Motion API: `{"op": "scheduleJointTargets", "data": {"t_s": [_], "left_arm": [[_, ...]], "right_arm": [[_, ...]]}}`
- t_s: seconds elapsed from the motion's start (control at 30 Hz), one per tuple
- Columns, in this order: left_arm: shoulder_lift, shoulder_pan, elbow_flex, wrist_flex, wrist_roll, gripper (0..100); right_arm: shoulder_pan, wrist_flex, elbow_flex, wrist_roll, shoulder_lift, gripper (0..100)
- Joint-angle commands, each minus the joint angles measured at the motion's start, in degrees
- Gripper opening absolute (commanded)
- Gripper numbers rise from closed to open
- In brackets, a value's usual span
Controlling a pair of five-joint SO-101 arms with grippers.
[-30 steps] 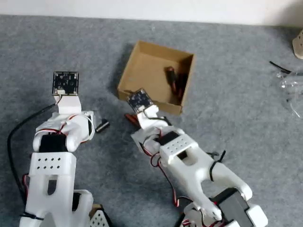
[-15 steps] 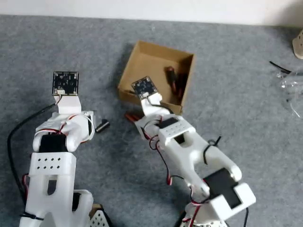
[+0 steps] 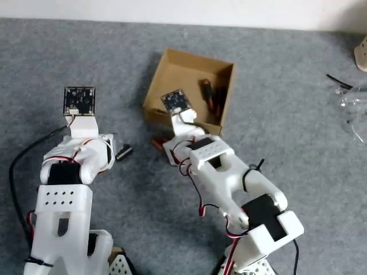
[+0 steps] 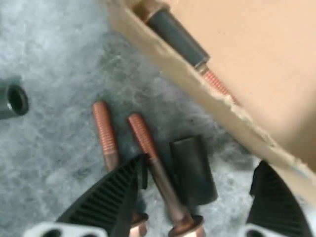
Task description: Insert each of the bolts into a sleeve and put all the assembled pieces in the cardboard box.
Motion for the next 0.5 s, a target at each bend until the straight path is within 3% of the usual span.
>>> {"op": "scheduleJointTargets", "data": {"t_s": [0.0,0.27,0.47], "left_arm": [[-1.1,-0.5,-0.2,-1.1,0.3,18],[-1.1,-0.5,0.7,-1.9,0.2,18],[-1.1,-0.5,0.7,-2.2,0.2,18]], "right_arm": [[3.2,-1.7,-3.1,-1.7,-4.3,32.0],[3.2,-1.8,-3.0,-1.7,-4.8,19.1],[3.1,-1.8,-3.2,-1.9,-3.0,19.1]]}}
